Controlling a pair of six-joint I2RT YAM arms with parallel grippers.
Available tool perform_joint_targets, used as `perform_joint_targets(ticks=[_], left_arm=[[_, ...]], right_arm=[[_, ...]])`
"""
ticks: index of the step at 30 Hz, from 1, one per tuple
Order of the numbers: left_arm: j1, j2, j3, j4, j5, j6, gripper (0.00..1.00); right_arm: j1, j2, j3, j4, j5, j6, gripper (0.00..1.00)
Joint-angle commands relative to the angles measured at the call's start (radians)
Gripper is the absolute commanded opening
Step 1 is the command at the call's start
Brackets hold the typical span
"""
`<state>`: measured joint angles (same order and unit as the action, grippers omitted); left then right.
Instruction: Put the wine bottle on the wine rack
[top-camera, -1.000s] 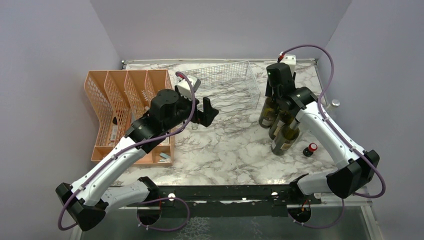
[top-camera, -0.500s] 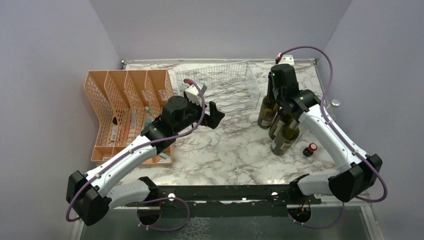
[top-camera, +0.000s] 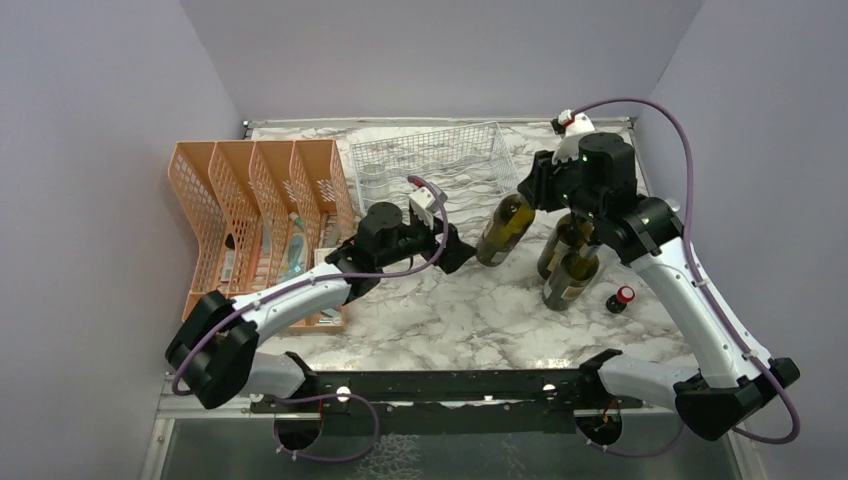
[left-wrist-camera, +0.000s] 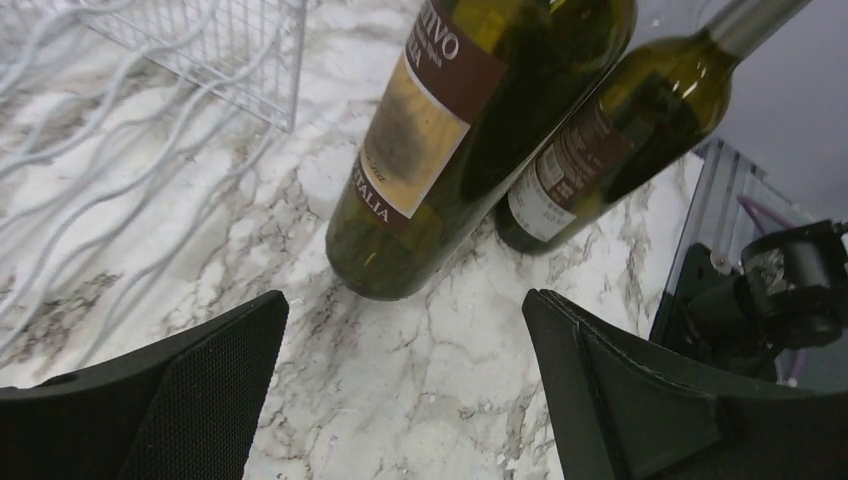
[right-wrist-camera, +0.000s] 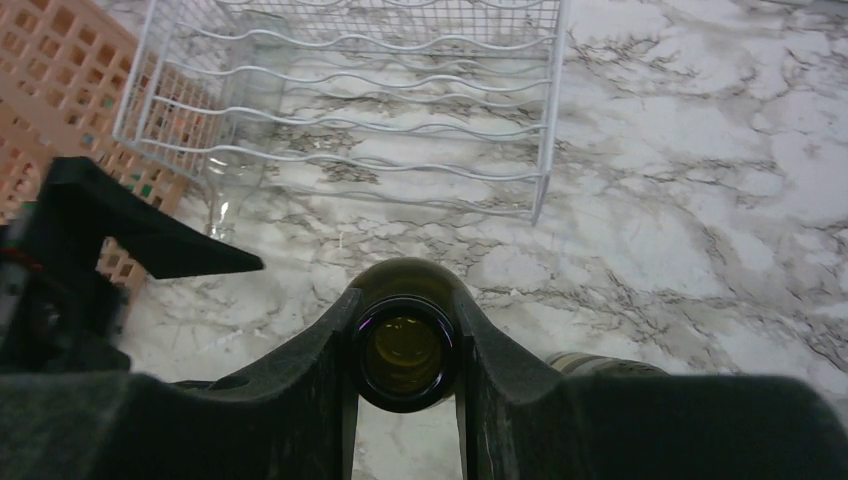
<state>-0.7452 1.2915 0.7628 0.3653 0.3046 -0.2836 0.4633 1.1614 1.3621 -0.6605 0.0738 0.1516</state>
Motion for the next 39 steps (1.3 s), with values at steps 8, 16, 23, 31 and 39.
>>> perform_joint_targets(ticks=[8, 16, 23, 31, 39], left_arm=[[-0.078, 0.145, -0.018, 0.26, 0.012, 0.135, 0.96], [-0.081, 0.174, -0.034, 0.337, 0.104, 0.169, 0.96], [-0.082, 0.162, -0.072, 0.382, 0.257, 0.226, 0.89], [-0.08, 0.148, -0.07, 0.389, 0.27, 0.249, 0.57], [-0.081, 0.111, -0.043, 0.391, 0.214, 0.389, 0.0]], right_arm=[[-0.002, -0.049, 0.046, 0.057, -0.307, 0.041, 0.07], [-0.002, -0.073, 0.082, 0.061, -0.419, 0.053, 0.05], [-0.002, -0.106, 0.086, 0.064, -0.525, 0.028, 0.04], [-0.002, -0.135, 0.085, 0.075, -0.654, 0.003, 0.05], [-0.002, -0.165, 0.099, -0.001, -0.597, 0.007, 0.58]])
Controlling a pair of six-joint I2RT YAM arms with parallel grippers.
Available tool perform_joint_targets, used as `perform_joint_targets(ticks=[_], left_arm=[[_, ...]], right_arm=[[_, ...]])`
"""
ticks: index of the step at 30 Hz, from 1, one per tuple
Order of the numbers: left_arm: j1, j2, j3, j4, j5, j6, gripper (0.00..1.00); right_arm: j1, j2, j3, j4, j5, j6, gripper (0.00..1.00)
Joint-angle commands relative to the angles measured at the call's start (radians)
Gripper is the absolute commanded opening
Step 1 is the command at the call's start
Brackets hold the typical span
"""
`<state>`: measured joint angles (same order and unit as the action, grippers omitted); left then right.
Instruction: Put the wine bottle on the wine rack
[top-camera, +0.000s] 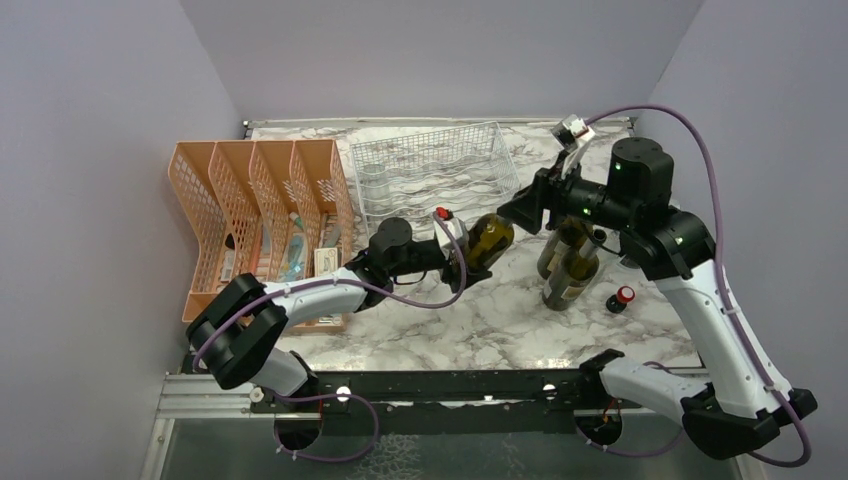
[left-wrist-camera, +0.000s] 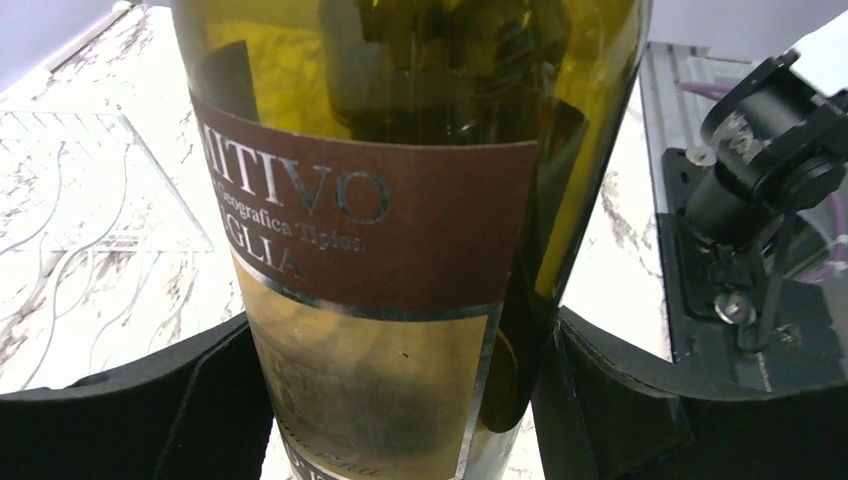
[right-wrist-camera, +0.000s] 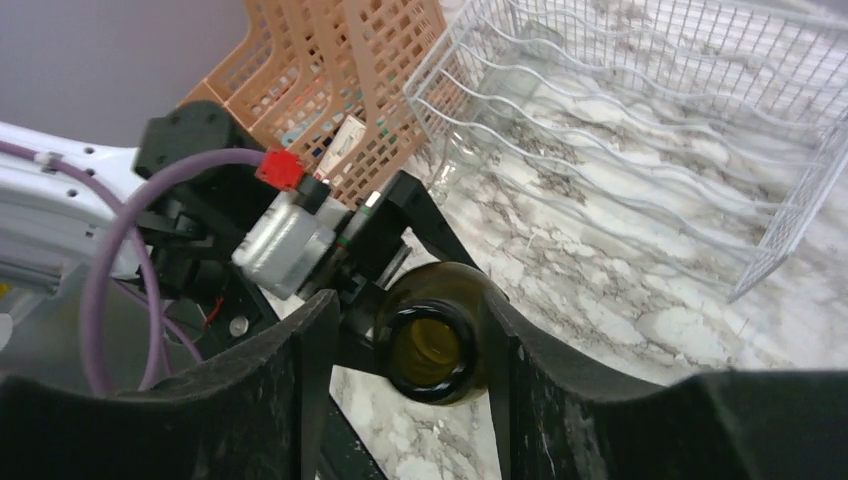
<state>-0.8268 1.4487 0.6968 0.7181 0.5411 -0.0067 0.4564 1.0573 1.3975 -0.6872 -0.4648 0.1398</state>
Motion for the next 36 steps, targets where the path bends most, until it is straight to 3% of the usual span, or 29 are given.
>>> perform_joint_targets(ticks=[1, 6, 15, 22, 28, 36], left_arm=[[0.001, -0.054, 0.025, 0.039, -0.032, 0.156, 0.0], [0.0, -0.09, 0.041, 0.037, -0.054, 0.444, 0.0], [0.0, -0.087, 0.099, 0.037, -0.172, 0.968, 0.0], [0.0, -0.093, 0.143, 0.036, -0.262, 1.301, 0.0], [0.001, -0.084, 0.187, 0.003, -0.23, 1.491, 0.0], [0.0, -0.074, 0.261, -0.114, -0.148, 1.598, 0.0]], right_arm=[[0.005, -0.067, 0.063, 0.015, -0.044, 0.012, 0.64], [0.005, -0.078, 0.097, -0.053, 0.021, -0.004, 0.74], [0.005, -0.076, 0.175, -0.169, 0.1, -0.045, 0.76], [0.005, -0.072, 0.14, -0.271, 0.088, -0.104, 0.76], [0.005, -0.057, 0.062, -0.324, 0.079, -0.114, 0.74], [0.005, -0.043, -0.05, -0.31, 0.05, -0.091, 0.68]])
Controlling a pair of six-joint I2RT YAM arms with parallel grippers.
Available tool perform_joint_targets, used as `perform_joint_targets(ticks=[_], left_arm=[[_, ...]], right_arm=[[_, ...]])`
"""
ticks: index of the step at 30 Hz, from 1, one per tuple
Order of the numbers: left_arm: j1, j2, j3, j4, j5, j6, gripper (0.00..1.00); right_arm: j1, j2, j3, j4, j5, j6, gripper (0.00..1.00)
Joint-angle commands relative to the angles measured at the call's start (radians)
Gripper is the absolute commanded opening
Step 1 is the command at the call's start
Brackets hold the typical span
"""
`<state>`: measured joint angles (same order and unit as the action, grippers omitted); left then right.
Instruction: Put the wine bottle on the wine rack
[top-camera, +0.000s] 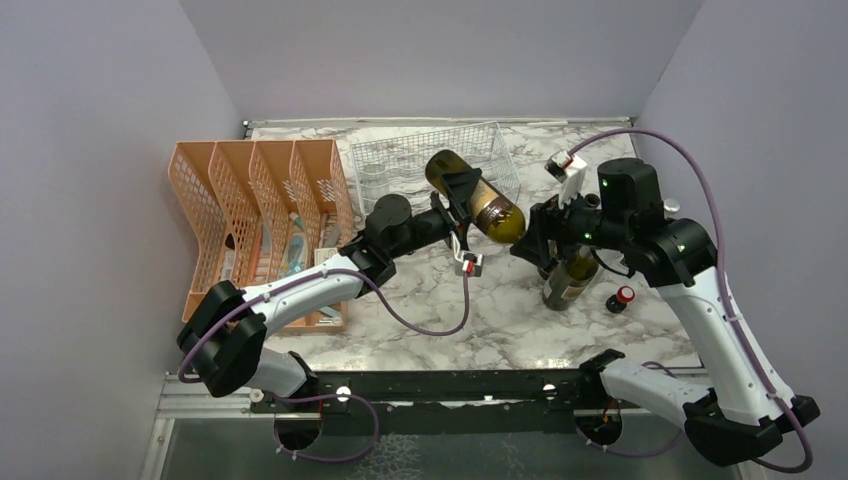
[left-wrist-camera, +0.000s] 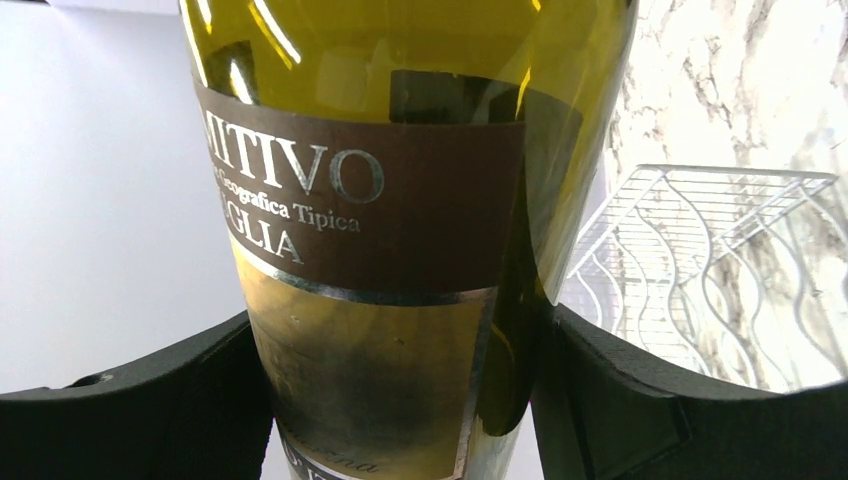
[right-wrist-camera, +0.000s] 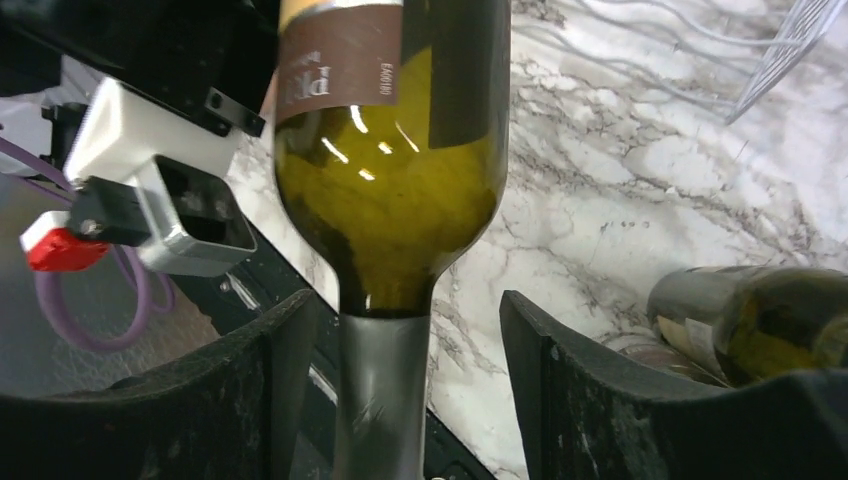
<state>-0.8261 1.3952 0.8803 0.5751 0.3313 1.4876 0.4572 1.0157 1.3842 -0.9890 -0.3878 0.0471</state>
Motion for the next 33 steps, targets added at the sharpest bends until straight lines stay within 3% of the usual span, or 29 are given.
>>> perform_joint_targets(ticks=[1, 11, 19, 23, 24, 25, 26, 28, 33], left_arm=[[-0.001, -0.016, 0.085, 0.021, 0.061, 0.112, 0.0], [0.001, -0.003, 0.115, -0.011, 0.058, 0.154, 0.0], [-0.001, 0.002, 0.143, -0.021, 0.035, 0.129, 0.0], [0.001, -0.002, 0.138, -0.024, 0.033, 0.111, 0.0], [-0.001, -0.004, 0.134, -0.024, 0.032, 0.105, 0.07], [-0.001, -0.006, 0.131, -0.024, 0.03, 0.099, 0.23], [0.0, -0.008, 0.125, -0.023, 0.029, 0.089, 0.54], [0.0, -0.011, 0.119, -0.024, 0.024, 0.067, 0.95], [0.001, -0.013, 0.098, -0.024, 0.006, 0.043, 0.99]], right_arm=[[0.004, 0.001, -0.048, -0.003, -0.029, 0.003, 0.67], [0.005, 0.034, -0.114, 0.059, -0.036, 0.02, 0.52], [0.006, 0.057, -0.123, 0.073, -0.006, 0.018, 0.04], [0.006, 0.046, -0.119, 0.099, 0.015, 0.032, 0.01], [0.006, 0.04, -0.117, 0.109, 0.023, 0.038, 0.01], [0.006, 0.033, -0.118, 0.123, 0.032, 0.043, 0.01], [0.006, 0.026, -0.116, 0.135, 0.04, 0.049, 0.01], [0.005, 0.01, -0.114, 0.164, 0.058, 0.059, 0.01], [0.006, -0.022, -0.103, 0.219, 0.101, 0.087, 0.01]])
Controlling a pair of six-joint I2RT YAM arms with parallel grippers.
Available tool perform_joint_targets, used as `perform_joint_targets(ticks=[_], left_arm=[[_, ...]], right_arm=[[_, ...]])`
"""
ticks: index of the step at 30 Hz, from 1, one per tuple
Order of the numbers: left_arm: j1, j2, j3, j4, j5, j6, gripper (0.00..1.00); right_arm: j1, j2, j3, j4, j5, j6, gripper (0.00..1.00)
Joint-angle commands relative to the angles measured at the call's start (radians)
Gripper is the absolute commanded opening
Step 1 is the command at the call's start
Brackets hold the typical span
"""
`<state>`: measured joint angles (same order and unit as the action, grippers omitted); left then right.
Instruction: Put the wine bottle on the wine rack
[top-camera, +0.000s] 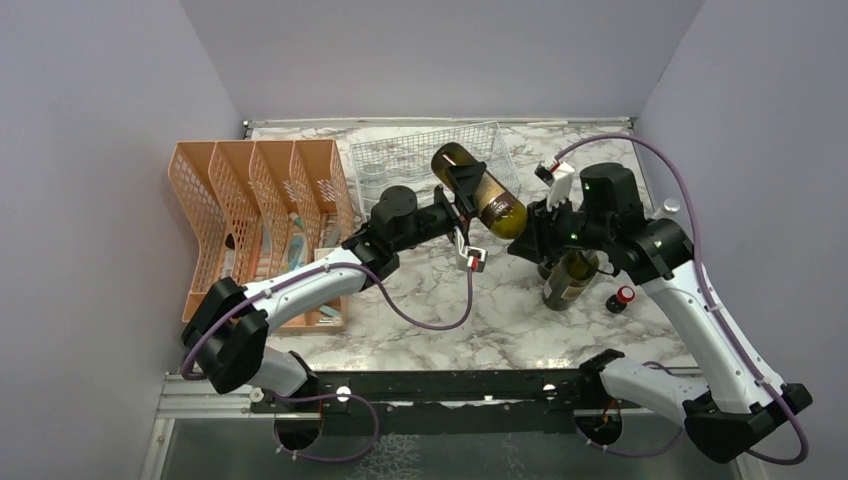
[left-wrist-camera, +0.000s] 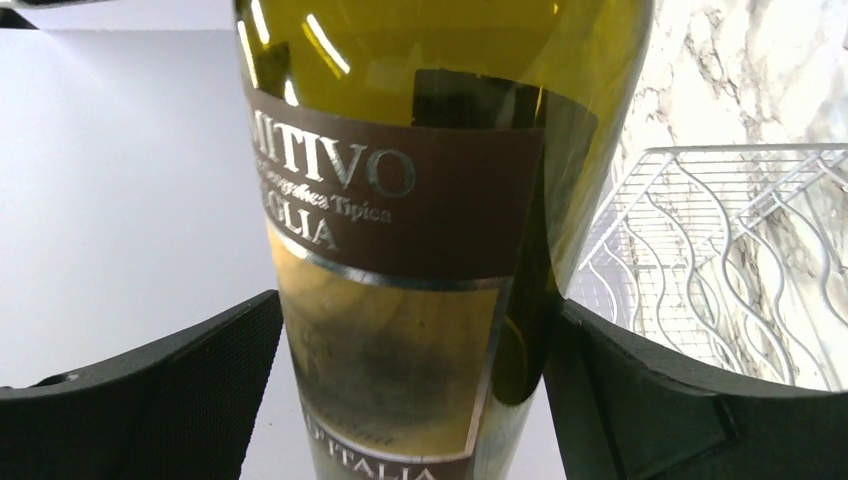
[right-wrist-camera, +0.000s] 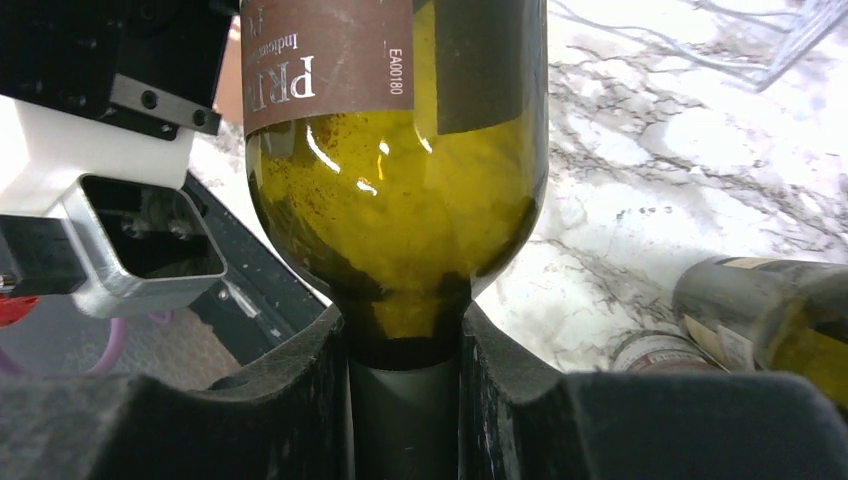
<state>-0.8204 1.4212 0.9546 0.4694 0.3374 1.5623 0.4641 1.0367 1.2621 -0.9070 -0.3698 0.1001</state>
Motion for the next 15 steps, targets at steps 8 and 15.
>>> perform_joint_targets(ticks=[8, 15], left_arm=[[-0.006, -0.083, -0.008, 0.081, -0.062, -0.176, 0.99], [-0.006, -0.166, 0.053, 0.081, -0.327, -0.811, 0.99]], right_arm=[[-0.001, -0.058, 0.048, 0.17, 0.139, 0.069, 0.01], [-0.002, -0.06, -0.007, 0.234, 0.088, 0.051, 0.01]])
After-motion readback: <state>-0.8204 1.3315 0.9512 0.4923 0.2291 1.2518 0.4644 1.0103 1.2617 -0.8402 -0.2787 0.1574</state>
